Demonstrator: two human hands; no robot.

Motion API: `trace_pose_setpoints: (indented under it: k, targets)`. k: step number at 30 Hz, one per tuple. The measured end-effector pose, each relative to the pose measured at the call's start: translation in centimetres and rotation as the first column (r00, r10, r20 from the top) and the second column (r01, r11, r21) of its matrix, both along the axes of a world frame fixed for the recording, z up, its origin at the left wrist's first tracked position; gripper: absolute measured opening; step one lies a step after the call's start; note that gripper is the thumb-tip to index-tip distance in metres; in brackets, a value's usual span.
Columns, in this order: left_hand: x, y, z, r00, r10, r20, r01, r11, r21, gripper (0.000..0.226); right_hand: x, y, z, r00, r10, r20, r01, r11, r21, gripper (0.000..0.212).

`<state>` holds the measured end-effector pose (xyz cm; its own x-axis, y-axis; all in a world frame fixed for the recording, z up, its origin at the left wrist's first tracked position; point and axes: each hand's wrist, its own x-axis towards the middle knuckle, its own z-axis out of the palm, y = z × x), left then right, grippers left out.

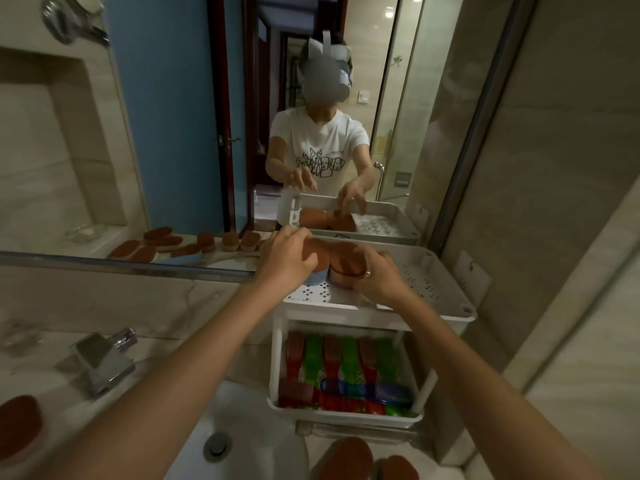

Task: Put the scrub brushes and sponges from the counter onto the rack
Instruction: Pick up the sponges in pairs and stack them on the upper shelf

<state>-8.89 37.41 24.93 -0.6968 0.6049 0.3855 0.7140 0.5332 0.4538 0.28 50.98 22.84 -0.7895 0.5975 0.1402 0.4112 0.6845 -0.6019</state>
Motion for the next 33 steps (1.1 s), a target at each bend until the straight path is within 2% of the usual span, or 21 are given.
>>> trace_pose_setpoints:
  k: [3,6,9,11,14,16,20,23,25,28,33]
  targets:
    - [2.3,-1.0,0.2,0.999,-0.049,-0.003,0.049,0.987,0.152,0.033,2.0,-2.2,0.7,0.987,-0.044,-0.154,0.047,0.999,0.019,0.054]
    - [4.8,-2.3,0.0,0.997,-0.072,-0.022,0.076,0.955,0.287,0.027,4.3,-5.0,0.9,0.937,-0.038,-0.347,0.061,0.997,0.054,0.032]
    - [8.4,-4.2,-2.0,0.997,-0.073,-0.006,0.069,0.901,0.428,0.023,7.6,-7.6,-0.5,0.883,-0.067,-0.464,0.076,0.997,0.002,0.018]
    - [10.7,-5.1,-4.7,0.996,-0.085,0.023,0.065,0.890,0.451,0.024,9.9,-8.8,-2.5,0.861,-0.113,-0.497,0.095,0.994,-0.061,0.015]
    - [12.8,-5.2,-10.0,0.985,-0.131,0.111,0.083,0.930,0.359,0.025,12.7,-9.4,-6.6,0.841,-0.228,-0.492,0.184,0.973,-0.137,0.012]
    - [13.4,-4.8,-13.9,0.962,-0.147,0.231,0.091,0.967,0.239,0.025,14.3,-9.7,-9.8,0.857,-0.309,-0.413,0.251,0.949,-0.191,0.010]
    - [13.5,-4.0,-21.0,0.864,-0.057,0.500,0.109,0.991,-0.074,0.023,17.0,-8.7,-17.4,0.892,-0.446,-0.067,0.401,0.852,-0.337,0.011]
    - [13.2,-3.6,-24.2,0.806,0.044,0.590,0.159,0.944,-0.289,0.037,18.4,-7.3,-21.3,0.854,-0.454,0.255,0.514,0.813,-0.274,0.028]
    - [13.1,-3.0,-25.4,0.809,0.079,0.583,0.210,0.887,-0.412,0.041,18.9,-6.7,-22.5,0.821,-0.438,0.367,0.543,0.797,-0.263,0.034]
    - [13.1,-2.3,-26.7,0.796,0.117,0.594,0.244,0.836,-0.491,0.048,19.0,-6.2,-23.6,0.802,-0.385,0.456,0.538,0.797,-0.274,0.040]
    - [13.6,-1.6,-28.4,0.767,0.165,0.620,0.212,0.847,-0.488,0.057,18.2,-5.9,-24.4,0.755,-0.336,0.564,0.539,0.807,-0.242,0.048]
